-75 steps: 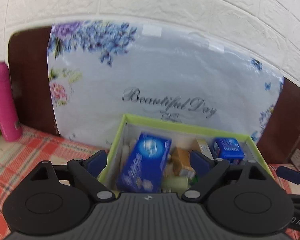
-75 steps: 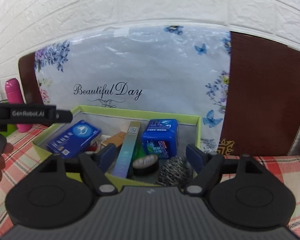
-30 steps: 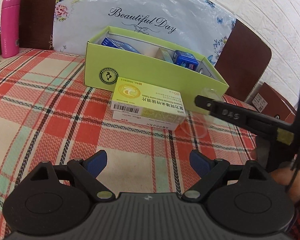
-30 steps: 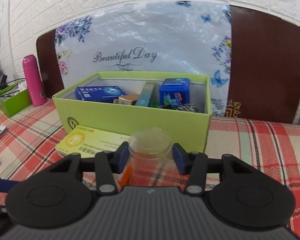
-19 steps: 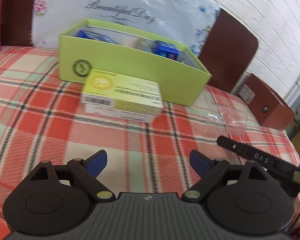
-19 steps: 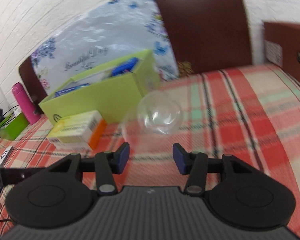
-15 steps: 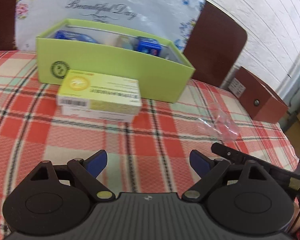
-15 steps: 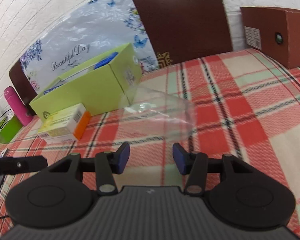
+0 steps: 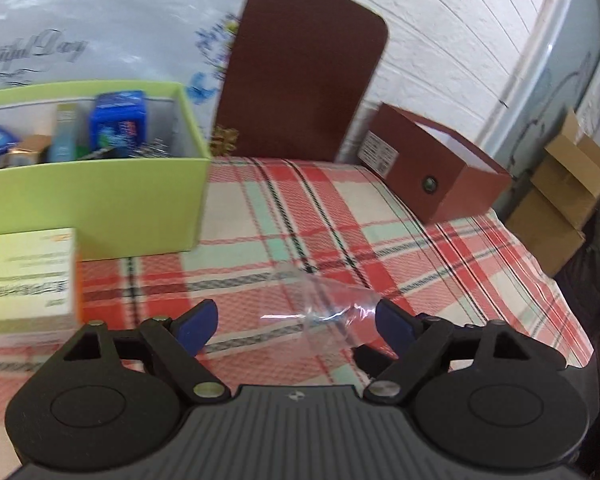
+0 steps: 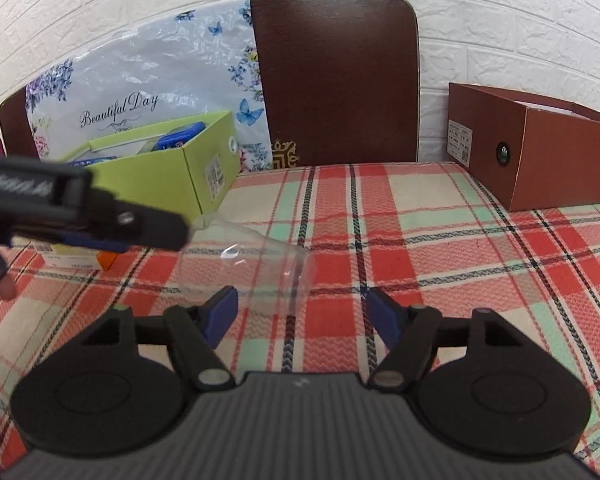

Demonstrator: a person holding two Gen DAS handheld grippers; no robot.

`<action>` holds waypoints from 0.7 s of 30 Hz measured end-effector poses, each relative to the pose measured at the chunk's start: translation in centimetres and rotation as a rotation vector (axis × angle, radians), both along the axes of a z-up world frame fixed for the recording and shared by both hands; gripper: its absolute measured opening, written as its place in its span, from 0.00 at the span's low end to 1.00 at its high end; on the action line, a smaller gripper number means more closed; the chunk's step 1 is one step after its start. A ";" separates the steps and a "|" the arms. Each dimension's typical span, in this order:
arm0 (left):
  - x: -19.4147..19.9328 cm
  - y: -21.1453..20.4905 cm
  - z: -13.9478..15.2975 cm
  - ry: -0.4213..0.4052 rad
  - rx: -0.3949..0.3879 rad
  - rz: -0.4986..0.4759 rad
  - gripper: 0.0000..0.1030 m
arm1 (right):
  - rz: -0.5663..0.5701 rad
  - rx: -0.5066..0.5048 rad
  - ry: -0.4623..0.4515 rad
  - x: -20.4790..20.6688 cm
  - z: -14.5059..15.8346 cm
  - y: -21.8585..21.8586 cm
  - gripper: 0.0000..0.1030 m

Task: Organize objects
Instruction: 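Move the left tool to the clear plastic cup and close on its rim, then carry the clear cup with the left tool and drop it into the lime-green box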

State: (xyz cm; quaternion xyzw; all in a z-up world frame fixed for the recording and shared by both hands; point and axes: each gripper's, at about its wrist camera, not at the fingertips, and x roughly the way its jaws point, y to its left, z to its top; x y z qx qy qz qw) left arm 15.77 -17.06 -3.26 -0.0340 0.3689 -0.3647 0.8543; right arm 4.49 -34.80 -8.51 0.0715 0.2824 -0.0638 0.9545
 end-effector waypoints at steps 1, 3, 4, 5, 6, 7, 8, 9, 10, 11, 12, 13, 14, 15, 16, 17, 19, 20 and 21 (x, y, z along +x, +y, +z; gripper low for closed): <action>0.2 -0.5 -0.3 0.011 0.012 -0.010 0.72 | 0.006 -0.003 0.011 0.1 -0.1 0.1 0.69; 0.6 -1.2 -0.9 0.044 0.020 -0.038 0.55 | 0.032 0.005 0.027 0.2 -0.4 0.2 0.69; 0.6 -1.3 -1.1 0.062 0.008 -0.055 0.47 | 0.044 0.011 0.031 0.3 -0.5 0.3 0.69; 0.6 -1.4 -1.3 0.076 -0.001 -0.068 0.42 | 0.056 0.010 0.031 0.4 -0.6 0.5 0.69; 0.4 -1.5 -1.4 0.079 0.001 -0.078 0.34 | 0.070 0.002 0.029 0.6 -0.7 0.7 0.69; 0.2 -1.6 -1.5 0.074 0.009 -0.085 0.32 | 0.081 -0.009 0.028 0.8 -0.7 0.9 0.69; 0.0 -1.7 -1.5 0.062 0.017 -0.088 0.31 | 0.090 -0.024 0.029 1.1 -0.8 1.1 0.69; -0.1 -1.7 -1.6 0.053 0.021 -0.093 0.25 | 0.099 -0.038 0.029 1.5 -0.8 1.2 0.68; -0.3 -1.7 -1.7 0.049 0.021 -0.101 0.15 | 0.111 -0.048 0.029 1.7 -0.8 1.4 0.67; -0.3 -1.4 -1.6 0.041 0.018 -0.102 0.14 | 0.128 -0.053 0.026 2.0 -0.8 1.7 0.66; -0.4 -1.2 -1.6 0.032 0.013 -0.102 0.12 | 0.148 -0.056 0.022 2.2 -0.7 1.9 0.65; -0.5 -0.8 -1.5 0.028 0.009 -0.101 0.10 | 0.166 -0.065 0.022 2.3 -0.6 2.2 0.62; -0.5 -0.4 -1.3 0.021 0.003 -0.101 0.10 | 0.178 -0.075 0.018 2.3 -0.5 2.6 0.61; -0.7 0.1 -1.0 0.012 -0.005 -0.103 0.09 | 0.191 -0.085 0.012 2.2 -0.3 3.0 0.59; -0.9 0.5 -0.7 0.005 -0.014 -0.104 0.09 | 0.207 -0.093 0.002 2.0 -0.1 3.4 0.59; -1.1 1.0 -0.5 -0.001 -0.021 -0.102 0.09 | 0.220 -0.101 -0.010 1.9 0.1 3.9 0.59; -1.4 2.1 0.0 -0.014 -0.029 -0.085 0.09 | 0.239 -0.112 -0.029 1.9 0.6 4.7 0.59; -1.4 2.5 0.2 -0.018 -0.032 -0.076 0.09 | 0.250 -0.112 -0.038 1.9 0.8 5.0 0.59; -1.5 3.0 0.4 -0.020 -0.037 -0.067 0.09 | 0.262 -0.112 -0.044 2.0 1.1 5.4 0.59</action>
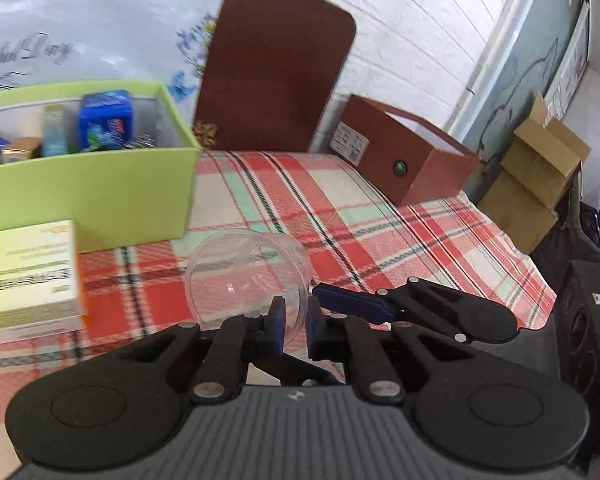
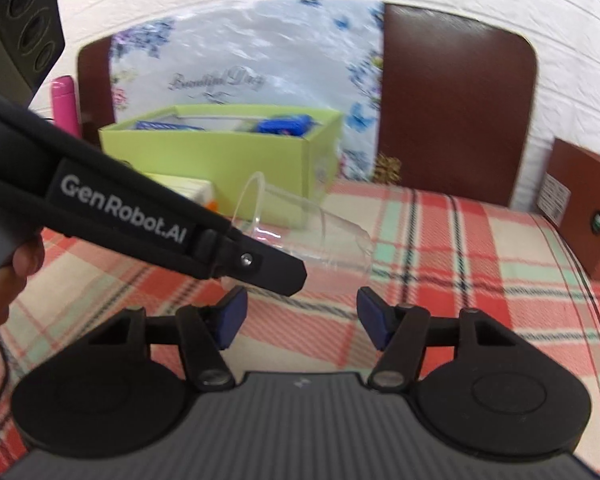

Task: Organize objects
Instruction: 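Carry the clear cup with the left tool and drop it into the lime-green box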

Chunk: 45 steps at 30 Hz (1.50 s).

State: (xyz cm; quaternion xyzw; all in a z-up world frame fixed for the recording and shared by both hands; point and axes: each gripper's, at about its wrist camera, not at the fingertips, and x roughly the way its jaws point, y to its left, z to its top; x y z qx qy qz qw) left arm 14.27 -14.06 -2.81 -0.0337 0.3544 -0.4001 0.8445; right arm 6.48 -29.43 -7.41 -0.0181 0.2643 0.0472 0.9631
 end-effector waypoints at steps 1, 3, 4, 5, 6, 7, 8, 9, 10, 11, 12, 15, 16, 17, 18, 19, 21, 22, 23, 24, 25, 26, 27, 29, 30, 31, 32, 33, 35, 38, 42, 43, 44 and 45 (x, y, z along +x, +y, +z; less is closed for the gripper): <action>-0.1 0.5 0.2 -0.002 -0.005 0.008 0.09 | 0.013 -0.002 -0.007 0.1 0.2 0.4 0.59; -0.3 1.6 0.8 -0.011 -0.022 0.020 0.09 | 0.033 -0.015 -0.025 0.2 0.8 1.1 0.59; -0.5 2.1 1.1 -0.022 -0.025 0.027 0.09 | 0.041 -0.018 -0.032 0.3 1.1 1.5 0.59; -0.7 2.6 1.5 -0.037 -0.026 0.034 0.09 | 0.048 -0.017 -0.039 0.5 1.3 1.9 0.59; -0.9 3.0 1.9 -0.053 -0.028 0.042 0.09 | 0.056 -0.010 -0.046 0.6 1.7 2.3 0.59; -1.1 3.6 2.4 -0.069 -0.034 0.051 0.09 | 0.066 -0.002 -0.054 0.7 2.0 2.5 0.59; -1.2 4.2 2.9 -0.083 -0.039 0.059 0.09 | 0.074 0.006 -0.066 0.9 2.4 2.9 0.59; -1.2 4.7 3.5 -0.099 -0.044 0.068 0.09 | 0.080 0.011 -0.078 1.1 2.8 3.2 0.59; -1.2 5.1 4.0 -0.115 -0.048 0.076 0.09 | 0.087 0.015 -0.093 1.3 3.2 3.6 0.59; -1.1 5.6 4.6 -0.132 -0.054 0.085 0.09 | 0.094 0.017 -0.111 1.5 3.7 3.9 0.59; -0.9 6.0 5.2 -0.146 -0.061 0.092 0.09 | 0.101 0.018 -0.127 1.7 4.2 4.3 0.59; 0.0 7.1 7.0 -0.187 -0.076 0.110 0.09 | 0.107 -0.006 -0.187 2.6 5.9 5.2 0.59; 0.5 7.3 7.7 -0.204 -0.076 0.116 0.09 | 0.107 -0.015 -0.206 3.0 6.4 5.3 0.59; 1.0 7.5 8.3 -0.221 -0.075 0.120 0.09 | 0.109 -0.021 -0.223 3.4 7.0 5.3 0.59; 1.6 7.6 8.8 -0.234 -0.074 0.126 0.09 | 0.110 -0.026 -0.241 4.1 7.7 5.3 0.59; 2.4 7.8 9.3 -0.239 -0.078 0.140 0.09 | 0.108 -0.026 -0.252 4.8 8.3 5.0 0.59; 4.1 8.2 9.8 -0.240 -0.098 0.173 0.09 | 0.103 -0.014 -0.261 6.7 9.3 4.2 0.59; 5.1 8.4 9.7 -0.246 -0.105 0.201 0.09 | 0.098 -0.008 -0.263 7.6 9.6 3.8 0.59; 6.0 8.4 9.5 -0.272 -0.101 0.234 0.09 | 0.089 -0.003 -0.267 8.7 9.8 3.3 0.59; 6.9 8.5 9.0 -0.309 -0.086 0.281 0.12 | 0.079 -0.005 -0.270 9.7 9.8 2.8 0.60; 7.9 8.7 8.1 -0.323 -0.060 0.330 0.35 | 0.071 -0.014 -0.259 10.7 9.6 2.3 0.65; 9.1 9.0 7.2 -0.293 -0.029 0.378 0.54 | 0.059 -0.028 -0.219 11.8 9.2 2.9 0.65; 10.0 9.5 6.3 -0.233 -0.007 0.435 0.80 | 0.048 -0.040 -0.173 12.7 8.7 3.1 0.65; 11.0 11.9 4.5 -0.104 -0.059 0.518 0.80 | 0.032 -0.037 -0.121 13.0 7.6 3.1 0.65; 11.0 13.1 3.8 -0.051 -0.122 0.528 0.80 | 0.041 -0.023 -0.123 12.5 7.1 3.0 0.65; 10.9 14.2 3.2 -0.013 -0.183 0.540 0.80 | 0.050 -0.016 -0.124 12.0 6.5 2.9 0.67; 10.6 15.1 3.0 -0.009 -0.228 0.548 0.80 | 0.049 -0.016 -0.117 11.8 6.0 2.9 0.67; 10.2 15.7 3.0 -0.016 -0.247 0.564 0.80 | 0.043 -0.024 -0.124 11.6 5.7 2.9 0.69; 9.4 16.1 3.4 -0.038 -0.240 0.591 0.80 | 0.036 -0.050 -0.135 10.8 5.3 3.5 0.73; 8.4 16.2 3.9 -0.054 -0.222 0.589 0.81 | 0.045 -0.034 -0.130 10.4 5.1 3.9 0.74; 7.1 16.4 3.9 -0.063 -0.223 0.576 0.81 | 0.032 -0.002 -0.124 9.8 5.2 4.1 0.76; 6.6 16.4 3.8 -0.068 -0.226 0.573 0.81 | 0.033 0.009 -0.124 9.7 5.2 3.9 0.77; 6.0 16.4 3.7 -0.071 -0.226 0.570 0.81 | 0.031 0.019 -0.123 9.3 5.2 3.9 0.77; 5.4 16.6 3.6 -0.072 -0.225 0.569 0.81 | 0.028 0.030 -0.124 9.0 5.2 3.7 0.77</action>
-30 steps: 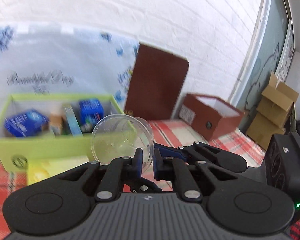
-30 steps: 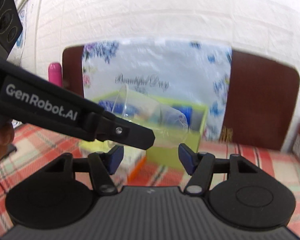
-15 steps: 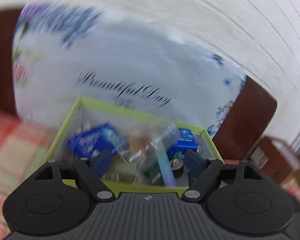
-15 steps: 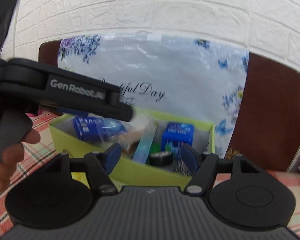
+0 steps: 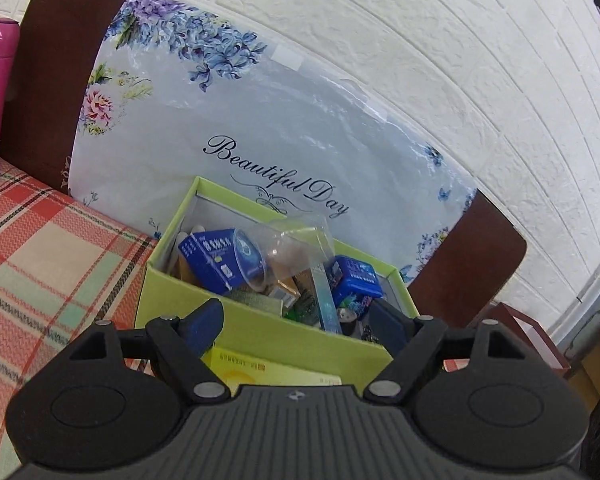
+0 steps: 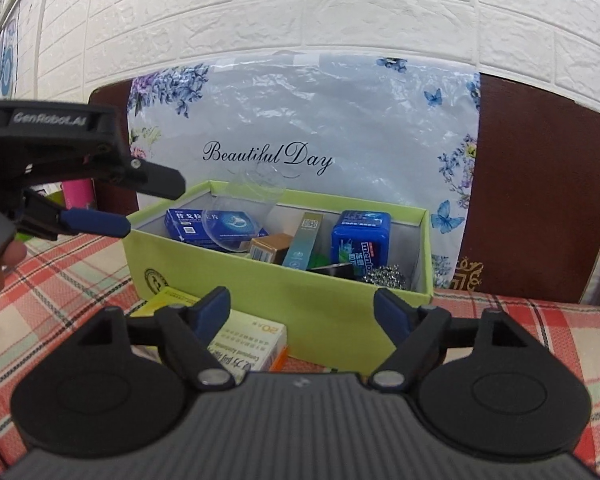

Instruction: Organize objects

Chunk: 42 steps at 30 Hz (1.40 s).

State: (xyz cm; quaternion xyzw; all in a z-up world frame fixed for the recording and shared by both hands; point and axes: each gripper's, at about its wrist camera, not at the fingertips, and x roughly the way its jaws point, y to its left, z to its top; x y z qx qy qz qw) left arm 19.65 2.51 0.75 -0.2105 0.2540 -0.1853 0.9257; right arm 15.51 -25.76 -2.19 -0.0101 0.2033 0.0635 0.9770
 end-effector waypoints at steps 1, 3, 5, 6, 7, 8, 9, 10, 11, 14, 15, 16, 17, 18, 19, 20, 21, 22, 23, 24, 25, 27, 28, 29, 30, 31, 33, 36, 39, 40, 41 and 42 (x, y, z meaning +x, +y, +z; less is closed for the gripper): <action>-0.6 0.0 -0.2 0.003 0.004 0.001 0.81 | -0.003 0.010 0.000 -0.5 -0.1 -0.1 0.79; -1.6 0.1 -0.9 0.017 0.014 0.001 0.81 | -0.011 0.033 0.010 -1.6 -0.4 -0.1 0.81; -2.6 0.1 -1.8 0.041 0.036 0.009 0.81 | -0.013 0.058 0.034 -2.7 -1.1 -0.1 0.81; -3.0 0.1 -2.4 0.055 0.052 0.014 0.81 | -0.016 0.070 0.052 -3.1 -1.5 -0.1 0.81; -3.4 0.0 -2.9 0.070 0.070 0.017 0.81 | -0.018 0.082 0.071 -3.5 -2.0 0.0 0.81; -3.8 0.0 -3.4 0.080 0.083 0.018 0.81 | -0.017 0.097 0.093 -3.8 -2.5 0.0 0.81; -4.0 0.0 -3.9 0.088 0.093 0.015 0.81 | -0.012 0.110 0.114 -4.0 -3.0 0.1 0.81; -4.1 -0.1 -4.3 0.098 0.103 0.012 0.81 | -0.006 0.118 0.132 -4.2 -3.5 0.2 0.81; -4.0 -0.2 -4.6 0.111 0.113 0.011 0.81 | 0.000 0.122 0.151 -4.2 -4.0 0.5 0.81; -3.3 -0.3 -4.7 0.143 0.125 0.025 0.81 | 0.018 0.105 0.184 -3.8 -4.6 1.3 0.81; -3.0 -0.4 -4.6 0.143 0.127 0.027 0.81 | 0.027 0.093 0.182 -3.7 -4.6 1.7 0.81; -2.8 -0.6 -4.5 0.140 0.134 0.028 0.81 | 0.037 0.078 0.175 -3.7 -4.6 2.0 0.81; -2.6 -0.7 -4.4 0.137 0.144 0.030 0.81 | 0.044 0.063 0.168 -3.6 -4.5 2.3 0.81; -2.5 -0.9 -4.3 0.133 0.154 0.030 0.81 | 0.047 0.051 0.165 -3.4 -4.4 2.6 0.81; -2.3 -1.0 -4.3 0.130 0.161 0.031 0.81 | 0.050 0.044 0.165 -3.2 -4.4 2.8 0.81; -2.2 -1.2 -4.2 0.130 0.165 0.030 0.81 | 0.053 0.041 0.166 -3.0 -4.5 3.0 0.81; -2.0 -1.3 -4.2 0.133 0.168 0.030 0.81 | 0.056 0.038 0.169 -2.8 -4.5 3.2 0.81; -1.8 -1.3 -4.2 0.139 0.172 0.031 0.81 | 0.058 0.034 0.170 -2.7 -4.5 3.4 0.81; -1.7 -1.4 -4.2 0.144 0.174 0.031 0.81 | 0.060 0.028 0.170 -2.5 -4.5 3.5 0.81; -1.5 -1.4 -4.3 0.148 0.176 0.032 0.81 | 0.062 0.020 0.171 -2.3 -4.6 3.7 0.81; -1.4 -1.5 -4.3 0.151 0.177 0.032 0.81 | 0.063 0.012 0.170 -2.2 -4.6 3.8 0.81; -1.3 -1.5 -4.3 0.152 0.177 0.027 0.81 | 0.068 0.000 0.170 -1.8 -4.7 4.1 0.81; -1.1 -1.5 -4.3 0.153 0.177 0.024 0.81 | 0.070 -0.006 0.172 -1.6 -4.8 4.2 0.81; -1.0 -1.4 -4.3 0.154 0.176 0.021 0.81 | 0.070 -0.012 0.175 -1.3 -4.9 4.3 0.81; -0.9 -1.4 -4.3 0.154 0.173 0.013 0.81 | 0.071 -0.015 0.178 -1.0 -4.9 4.4 0.81; -0.8 -1.3 -4.3 0.155 0.168 0.005 0.81 | 0.073 -0.015 0.180 -0.8 -4.9 4.5 0.81; -0.4 -1.3 -4.5 0.161 0.154 -0.015 0.81 | 0.081 -0.012 0.178 -0.3 -4.9 4.7 0.81; 0.5 -1.2 -5.1 0.190 0.126 -0.061 0.73 | 0.116 0.007 0.184 0.7 -5.1 5.1 0.77; 0.1 -1.4 -5.6 0.202 0.134 -0.094 0.65 | 0.141 0.040 0.189 1.0 -5.1 5.2 0.71; -0.4 -1.3 -5.5 0.191 0.132 -0.100 0.65 | 0.145 0.044 0.175 0.7 -5.0 5.2 0.71; -0.9 -1.1 -5.4 0.190 0.119 -0.100 0.65 | 0.152 0.044 0.163 0.3 -4.8 5.2 0.71; -1.5 -1.0 -5.0 0.190 0.104 -0.100 0.65 | 0.157 0.040 0.158 -0.1 -4.7 5.3 0.71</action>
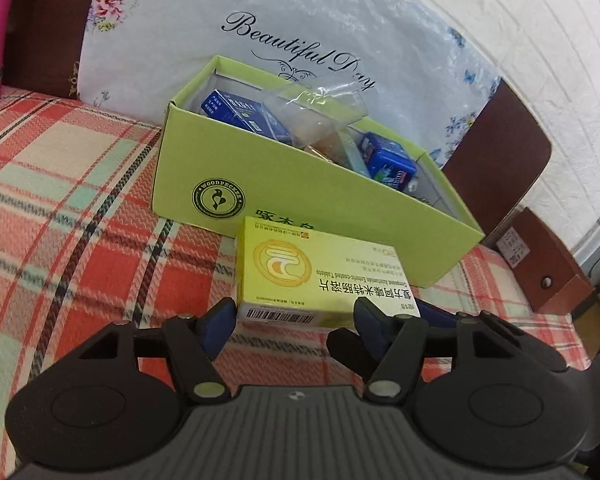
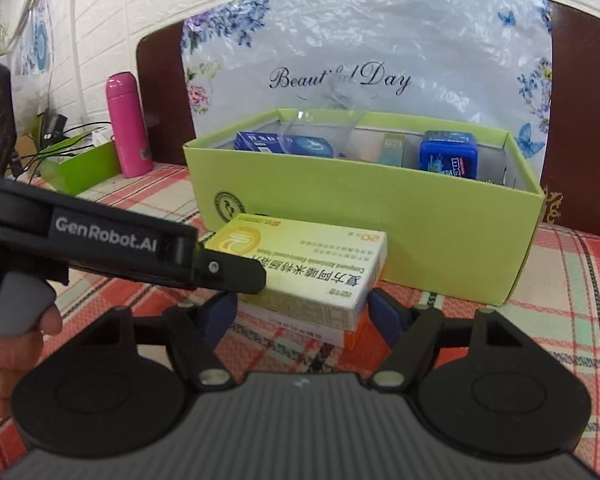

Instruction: Organize objects

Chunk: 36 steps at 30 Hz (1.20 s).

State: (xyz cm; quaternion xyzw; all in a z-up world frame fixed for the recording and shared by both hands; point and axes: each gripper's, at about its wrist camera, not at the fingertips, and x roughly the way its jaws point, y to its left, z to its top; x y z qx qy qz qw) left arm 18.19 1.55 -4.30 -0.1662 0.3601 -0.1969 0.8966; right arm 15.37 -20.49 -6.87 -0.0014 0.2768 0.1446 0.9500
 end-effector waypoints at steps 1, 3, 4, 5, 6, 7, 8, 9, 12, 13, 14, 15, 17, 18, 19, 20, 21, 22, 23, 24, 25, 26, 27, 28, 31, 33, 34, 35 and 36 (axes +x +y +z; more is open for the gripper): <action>-0.7 0.2 0.3 -0.005 -0.013 -0.003 0.65 | 0.004 -0.002 -0.012 -0.6 0.2 0.0 0.71; -2.2 0.6 0.9 -0.032 -0.009 -0.017 0.67 | 0.010 -0.011 -0.009 -1.6 0.6 0.1 0.71; -3.1 0.9 1.2 -0.044 0.003 -0.026 0.69 | 0.019 -0.011 0.007 -2.1 0.8 0.0 0.71; -3.9 1.1 1.2 -0.053 0.017 -0.029 0.70 | 0.037 -0.005 0.034 -2.6 0.8 0.1 0.71; -4.7 1.4 1.1 -0.060 0.038 -0.032 0.71 | 0.055 0.007 0.060 -3.2 0.8 0.1 0.71; -5.4 1.6 0.9 -0.061 0.060 -0.039 0.71 | 0.081 0.013 0.080 -3.8 0.6 0.2 0.73; -5.9 2.0 0.6 -0.053 0.074 -0.049 0.71 | 0.120 0.007 0.091 -4.5 0.5 0.4 0.73; -6.2 2.4 0.3 -0.032 0.079 -0.055 0.71 | 0.153 -0.007 0.095 -5.1 0.3 0.7 0.73; -6.7 3.9 -0.1 0.004 0.087 -0.002 0.71 | 0.177 -0.069 0.098 -6.0 -0.1 0.8 0.73; -6.7 4.4 0.1 0.000 0.084 0.018 0.71 | 0.159 -0.085 0.098 -6.0 -0.2 0.6 0.73; -6.6 4.7 0.3 -0.004 0.078 0.027 0.71 | 0.132 -0.093 0.105 -5.8 -0.2 0.3 0.73; -6.3 5.0 0.6 -0.008 0.071 0.028 0.71 | 0.109 -0.089 0.112 -5.6 -0.2 -0.2 0.73; -5.6 4.7 1.4 -0.031 0.062 -0.004 0.71 | 0.077 -0.072 0.115 -5.4 -0.1 -1.1 0.73; -5.2 4.2 1.8 -0.053 0.063 -0.045 0.72 | 0.064 -0.069 0.111 -5.5 0.0 -1.7 0.74; -4.7 3.6 2.1 -0.077 0.064 -0.093 0.72 | 0.057 -0.069 0.106 -5.6 0.0 -2.0 0.75; -4.1 2.9 2.2 -0.097 0.066 -0.138 0.73 | 0.050 -0.071 0.102 -5.8 0.1 -2.3 0.76; -3.3 2.2 2.2 -0.104 0.069 -0.186 0.73 | 0.042 -0.074 0.103 -5.9 0.1 -2.5 0.77; -2.3 1.6 2.1 -0.099 0.067 -0.236 0.73 | 0.032 -0.078 0.106 -6.0 0.0 -2.7 0.77; -1.3 1.1 1.8 -0.086 0.064 -0.267 0.73 | 0.021 -0.081 0.108 -6.0 0.0 -3.0 0.77; -0.5 0.5 1.5 -0.065 0.068 -0.289 0.73 | 0.009 -0.083 0.109 -6.1 0.0 -3.2 0.77; 0.3 0.1 1.0 -0.042 0.084 -0.301 0.73 | -0.004 -0.084 0.107 -6.2 0.0 -3.4 0.77; 0.9 -0.3 0.5 -0.021 0.104 -0.308 0.73 | -0.023 -0.085 0.103 -6.3 0.1 -3.8 0.77; 0.9 -0.4 0.1 -0.017 0.123 -0.311 0.73 | -0.045 -0.085 0.101 -6.2 0.3 -4.2 0.77; 0.7 -0.4 -0.2 -0.016 0.140 -0.318 0.73 | -0.066 -0.082 0.099 -6.2 0.5 -4.7 0.77; -1.2 0.1 -1.3 0.018 0.159 -0.347 0.73 | -0.125 -0.058 0.093 -5.6 1.0 -6.3 0.77; -3.1 0.2 -1.7 0.001 0.185 -0.349 0.74 | -0.141 -0.028 0.101 -4.5 1.3 -7.1 0.77; -4.1 0.3 -1.7 -0.011 0.191 -0.342 0.75 | -0.139 -0.012 0.103 -3.8 1.4 -7.2 0.77; -4.9 0.3 -1.7 -0.011 0.190 -0.333 0.75 | -0.133 0.006 0.108 -3.0 1.5 -7.1 0.77; -5.5 0.2 -1.7 -0.010 0.183 -0.322 0.75 | -0.122 0.021 0.114 -2.2 1.6 -6.9 0.77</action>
